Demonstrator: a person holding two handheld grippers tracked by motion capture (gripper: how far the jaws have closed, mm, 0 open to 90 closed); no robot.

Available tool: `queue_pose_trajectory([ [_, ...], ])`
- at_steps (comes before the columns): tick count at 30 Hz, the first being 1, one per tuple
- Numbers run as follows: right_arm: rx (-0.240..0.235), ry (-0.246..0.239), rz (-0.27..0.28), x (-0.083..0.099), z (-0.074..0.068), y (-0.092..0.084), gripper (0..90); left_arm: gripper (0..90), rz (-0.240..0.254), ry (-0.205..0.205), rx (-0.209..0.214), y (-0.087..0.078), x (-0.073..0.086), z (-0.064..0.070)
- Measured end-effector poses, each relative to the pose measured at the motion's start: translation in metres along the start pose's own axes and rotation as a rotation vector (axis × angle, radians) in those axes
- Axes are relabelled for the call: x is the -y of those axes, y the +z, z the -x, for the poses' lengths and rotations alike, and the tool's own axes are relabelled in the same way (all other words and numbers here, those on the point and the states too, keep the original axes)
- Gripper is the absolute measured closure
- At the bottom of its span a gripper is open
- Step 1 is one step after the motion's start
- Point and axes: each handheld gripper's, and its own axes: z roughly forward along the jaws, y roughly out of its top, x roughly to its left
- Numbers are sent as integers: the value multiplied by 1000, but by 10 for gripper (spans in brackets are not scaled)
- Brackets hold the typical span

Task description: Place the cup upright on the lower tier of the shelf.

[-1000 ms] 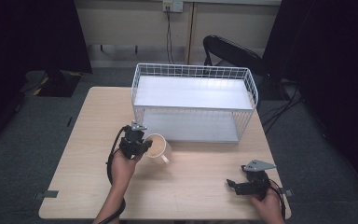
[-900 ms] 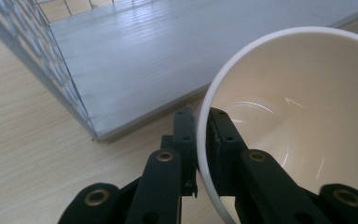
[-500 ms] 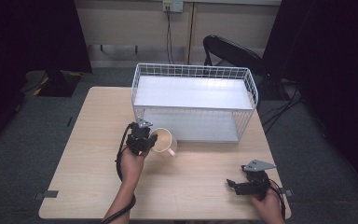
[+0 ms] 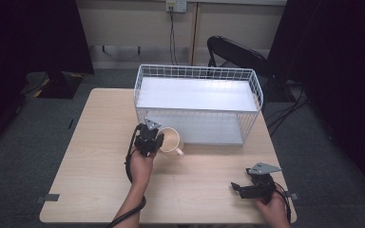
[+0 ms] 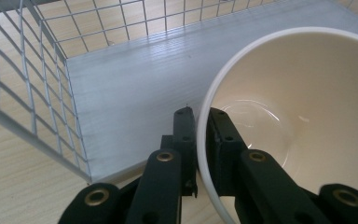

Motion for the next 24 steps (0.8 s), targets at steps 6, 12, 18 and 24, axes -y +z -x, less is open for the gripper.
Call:
queue_pose_trajectory([
  [6, 0, 0, 0, 0, 0, 0, 127, 833, 7, 9, -18, 7, -4, 7],
  [12, 0, 0, 0, 0, 0, 0, 127, 834, 10, 13, -39, 14, -6, 12],
  [18, 0, 0, 0, 0, 0, 0, 127, 834, 17, 16, -46, 20, -9, 16],
  [24, 0, 0, 0, 0, 0, 0, 127, 834, 37, 5, -66, 24, -11, 20],
])
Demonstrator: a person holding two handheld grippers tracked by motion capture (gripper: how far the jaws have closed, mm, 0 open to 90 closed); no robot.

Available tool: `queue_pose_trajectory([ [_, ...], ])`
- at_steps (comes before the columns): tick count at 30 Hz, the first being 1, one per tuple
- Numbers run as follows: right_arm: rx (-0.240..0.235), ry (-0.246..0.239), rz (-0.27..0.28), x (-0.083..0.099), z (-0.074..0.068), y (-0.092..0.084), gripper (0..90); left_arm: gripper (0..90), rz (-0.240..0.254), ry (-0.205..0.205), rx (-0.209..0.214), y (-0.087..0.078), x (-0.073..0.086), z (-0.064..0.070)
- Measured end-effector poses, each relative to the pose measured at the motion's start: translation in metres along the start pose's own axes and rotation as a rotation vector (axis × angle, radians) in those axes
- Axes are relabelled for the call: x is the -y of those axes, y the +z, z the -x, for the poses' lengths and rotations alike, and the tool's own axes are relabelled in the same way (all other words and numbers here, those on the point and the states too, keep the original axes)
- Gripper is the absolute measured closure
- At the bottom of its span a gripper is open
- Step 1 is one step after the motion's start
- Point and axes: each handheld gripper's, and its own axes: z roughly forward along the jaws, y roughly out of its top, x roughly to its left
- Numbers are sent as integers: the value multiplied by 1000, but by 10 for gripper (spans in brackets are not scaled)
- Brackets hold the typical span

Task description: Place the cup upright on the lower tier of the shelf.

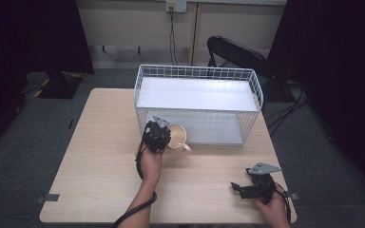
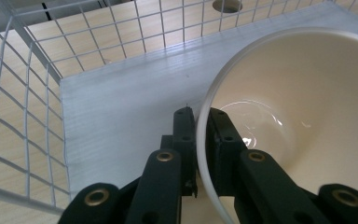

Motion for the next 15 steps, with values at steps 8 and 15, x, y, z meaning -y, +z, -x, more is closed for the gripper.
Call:
queue_pose_trajectory([
  [8, 0, 0, 0, 0, 0, 0, 127, 834, 10, -18, -43, 4, 0, -2],
  [15, 0, 0, 0, 0, 0, 0, 127, 834, 12, -27, -66, 8, 1, -2],
])
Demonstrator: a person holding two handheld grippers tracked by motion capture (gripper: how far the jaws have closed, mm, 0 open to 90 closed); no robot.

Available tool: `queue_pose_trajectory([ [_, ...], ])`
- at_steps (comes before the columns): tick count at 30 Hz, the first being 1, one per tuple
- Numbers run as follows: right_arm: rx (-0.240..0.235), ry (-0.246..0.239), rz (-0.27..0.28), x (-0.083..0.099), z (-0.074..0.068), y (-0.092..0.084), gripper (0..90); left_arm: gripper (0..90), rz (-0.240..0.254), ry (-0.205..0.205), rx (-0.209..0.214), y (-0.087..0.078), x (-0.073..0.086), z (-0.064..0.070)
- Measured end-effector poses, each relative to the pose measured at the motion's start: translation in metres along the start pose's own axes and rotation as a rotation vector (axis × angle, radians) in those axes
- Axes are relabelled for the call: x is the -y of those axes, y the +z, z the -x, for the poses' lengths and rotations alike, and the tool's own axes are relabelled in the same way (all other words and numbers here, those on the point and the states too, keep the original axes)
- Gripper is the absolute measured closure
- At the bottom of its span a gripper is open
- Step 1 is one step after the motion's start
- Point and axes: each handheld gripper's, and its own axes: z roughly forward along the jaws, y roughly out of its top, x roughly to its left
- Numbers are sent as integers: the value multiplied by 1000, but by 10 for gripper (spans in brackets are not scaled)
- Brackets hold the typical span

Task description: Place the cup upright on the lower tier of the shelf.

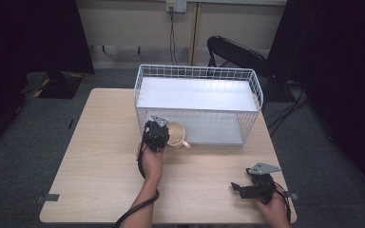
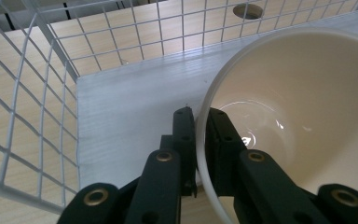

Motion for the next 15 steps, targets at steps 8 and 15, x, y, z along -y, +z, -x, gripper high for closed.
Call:
queue_pose_trajectory([
  [8, 0, 0, 0, 0, 0, 0, 127, 834, 5, -24, -13, 5, -1, 1],
  [15, -1, 0, 0, 0, 0, 0, 127, 833, 12, -27, -25, 5, -1, 1],
])
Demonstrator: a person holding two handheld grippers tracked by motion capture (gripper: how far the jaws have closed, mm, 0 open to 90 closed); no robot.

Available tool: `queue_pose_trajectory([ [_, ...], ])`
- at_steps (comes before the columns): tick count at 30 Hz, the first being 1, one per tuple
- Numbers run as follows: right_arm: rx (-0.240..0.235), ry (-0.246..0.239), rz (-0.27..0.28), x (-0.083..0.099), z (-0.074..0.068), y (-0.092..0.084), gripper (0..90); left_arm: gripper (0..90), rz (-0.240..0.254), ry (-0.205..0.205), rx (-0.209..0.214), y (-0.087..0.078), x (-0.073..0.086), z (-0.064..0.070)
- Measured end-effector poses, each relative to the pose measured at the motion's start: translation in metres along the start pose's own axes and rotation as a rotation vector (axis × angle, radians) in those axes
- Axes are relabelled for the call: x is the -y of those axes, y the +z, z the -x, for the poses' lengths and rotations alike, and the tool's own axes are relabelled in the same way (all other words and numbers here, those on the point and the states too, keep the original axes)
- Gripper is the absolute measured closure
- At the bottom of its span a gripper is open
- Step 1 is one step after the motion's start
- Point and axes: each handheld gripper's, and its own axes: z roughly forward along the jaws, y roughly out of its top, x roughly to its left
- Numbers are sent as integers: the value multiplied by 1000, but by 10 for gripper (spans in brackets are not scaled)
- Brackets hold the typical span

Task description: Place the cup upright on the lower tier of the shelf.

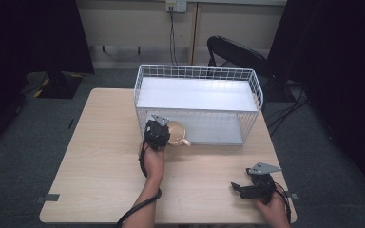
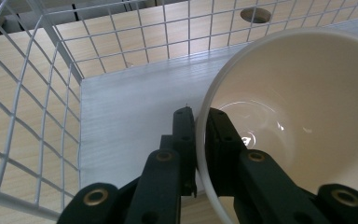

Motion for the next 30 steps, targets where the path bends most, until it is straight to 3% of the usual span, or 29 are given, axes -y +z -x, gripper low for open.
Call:
queue_pose_trajectory([
  [10, 1, 0, 0, 0, 0, 0, 128, 829, 22, -38, -5, 4, -2, 1],
  [15, 1, 0, 0, 0, 0, 0, 128, 827, 22, -31, -4, 6, -2, 0],
  [20, 2, 0, 0, 0, 0, 0, 128, 813, 49, -53, -12, 6, -1, -2],
  [23, 2, 0, 0, 0, 0, 0, 128, 783, 74, -64, -9, 3, -4, -1],
  [30, 2, 0, 1, 0, 0, 0, 128, 668, 93, -46, -5, 1, -8, -1],
])
